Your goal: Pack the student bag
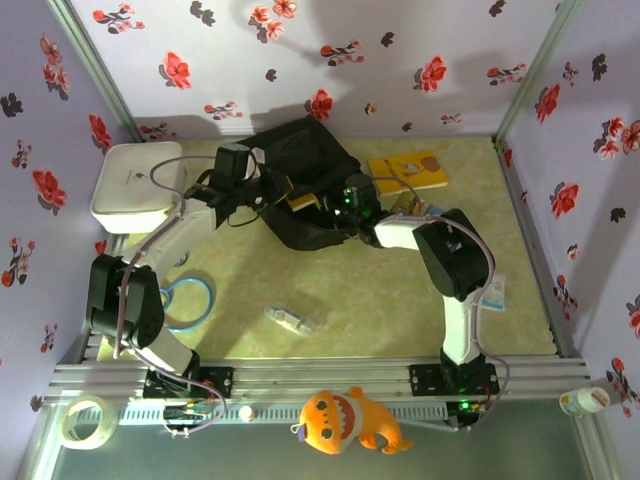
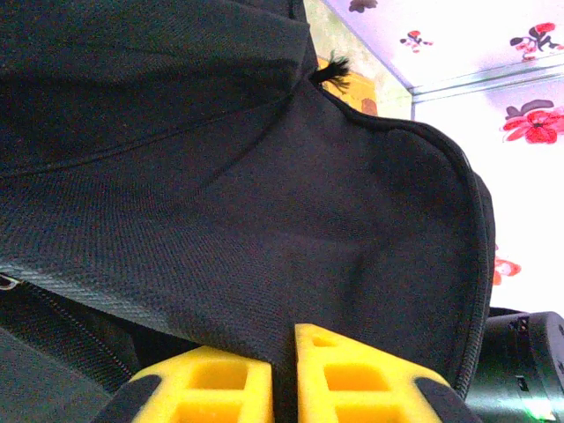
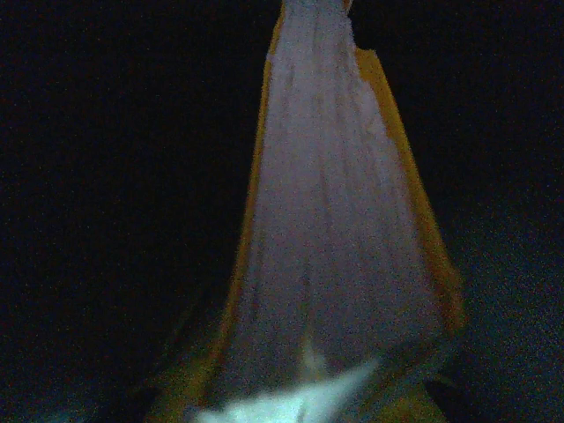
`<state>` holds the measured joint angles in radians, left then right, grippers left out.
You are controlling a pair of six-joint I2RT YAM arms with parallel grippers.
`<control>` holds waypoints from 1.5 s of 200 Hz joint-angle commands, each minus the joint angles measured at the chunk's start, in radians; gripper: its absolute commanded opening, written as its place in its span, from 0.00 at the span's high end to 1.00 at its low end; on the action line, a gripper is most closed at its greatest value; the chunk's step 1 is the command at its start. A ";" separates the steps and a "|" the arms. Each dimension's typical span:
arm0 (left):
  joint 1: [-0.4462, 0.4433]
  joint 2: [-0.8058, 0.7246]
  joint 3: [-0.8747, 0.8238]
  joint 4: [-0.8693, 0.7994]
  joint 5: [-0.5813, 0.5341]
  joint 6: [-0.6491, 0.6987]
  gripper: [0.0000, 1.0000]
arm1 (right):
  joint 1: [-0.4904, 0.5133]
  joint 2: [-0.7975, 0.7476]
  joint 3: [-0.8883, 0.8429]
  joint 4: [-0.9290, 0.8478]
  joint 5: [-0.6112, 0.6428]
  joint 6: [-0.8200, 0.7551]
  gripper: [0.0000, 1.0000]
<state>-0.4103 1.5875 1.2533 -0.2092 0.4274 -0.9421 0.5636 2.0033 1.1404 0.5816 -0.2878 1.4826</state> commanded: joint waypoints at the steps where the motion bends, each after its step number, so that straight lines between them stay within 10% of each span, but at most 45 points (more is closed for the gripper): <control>1: -0.009 0.009 -0.006 0.051 0.045 -0.012 0.88 | 0.016 0.008 0.067 -0.065 0.069 0.000 0.93; 87: 0.002 0.003 -0.031 0.060 0.045 -0.019 0.88 | -0.009 0.169 0.239 0.033 0.062 -0.032 0.85; 108: 0.011 0.008 -0.037 0.058 0.045 -0.016 0.88 | -0.021 0.155 0.207 0.025 0.049 -0.011 0.69; 208: 0.074 0.052 -0.026 0.038 -0.018 -0.006 0.89 | -0.062 -0.297 -0.112 -0.257 0.003 0.000 0.42; 300: 0.178 -0.070 -0.103 -0.076 -0.061 0.098 0.89 | -0.194 -0.652 -0.251 -0.819 0.341 -0.427 0.28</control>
<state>-0.2565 1.6058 1.1851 -0.2409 0.4004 -0.9051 0.4393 1.4040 0.9085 -0.0704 -0.0765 1.2179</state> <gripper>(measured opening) 0.108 0.692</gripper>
